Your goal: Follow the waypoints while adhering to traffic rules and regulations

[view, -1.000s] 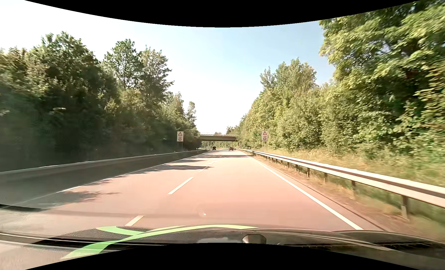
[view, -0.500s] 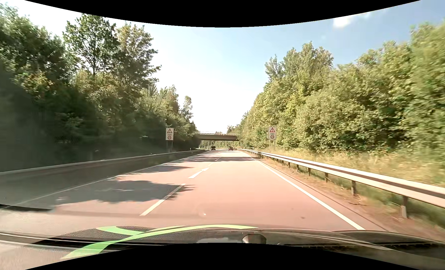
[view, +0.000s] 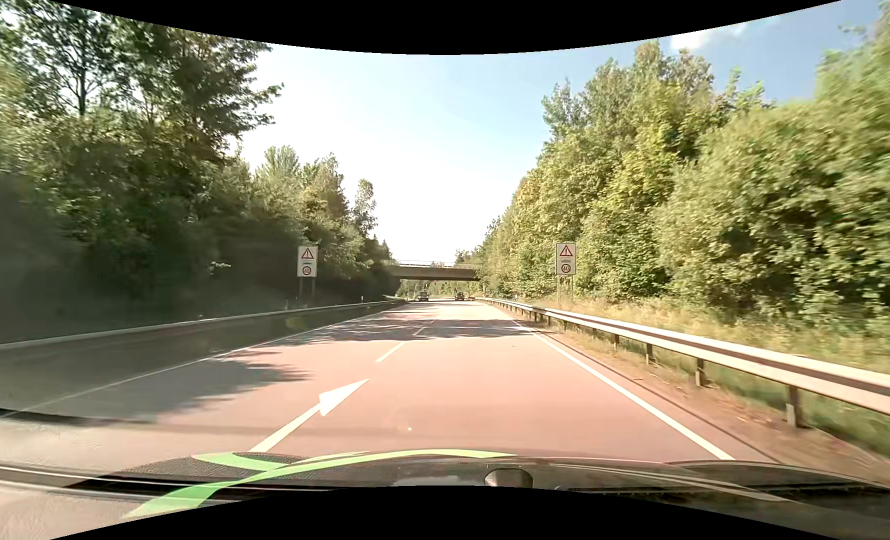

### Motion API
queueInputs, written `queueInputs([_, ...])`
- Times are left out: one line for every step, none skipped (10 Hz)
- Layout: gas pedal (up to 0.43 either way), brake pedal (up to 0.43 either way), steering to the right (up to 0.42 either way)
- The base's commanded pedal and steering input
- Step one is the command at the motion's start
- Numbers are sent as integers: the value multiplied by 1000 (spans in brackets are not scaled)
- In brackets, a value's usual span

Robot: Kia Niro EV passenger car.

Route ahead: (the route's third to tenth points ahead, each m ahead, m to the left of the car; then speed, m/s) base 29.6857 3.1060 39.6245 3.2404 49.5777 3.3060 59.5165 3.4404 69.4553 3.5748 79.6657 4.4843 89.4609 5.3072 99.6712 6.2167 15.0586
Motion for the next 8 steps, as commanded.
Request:
queueInputs([79,0,-2])
queueInputs([130,0,-2])
queueInputs([150,0,-2])
queueInputs([177,0,-2])
queueInputs([220,0,-2])
queueInputs([228,0,-2])
queueInputs([240,0,-2])
queueInputs([260,0,-2])
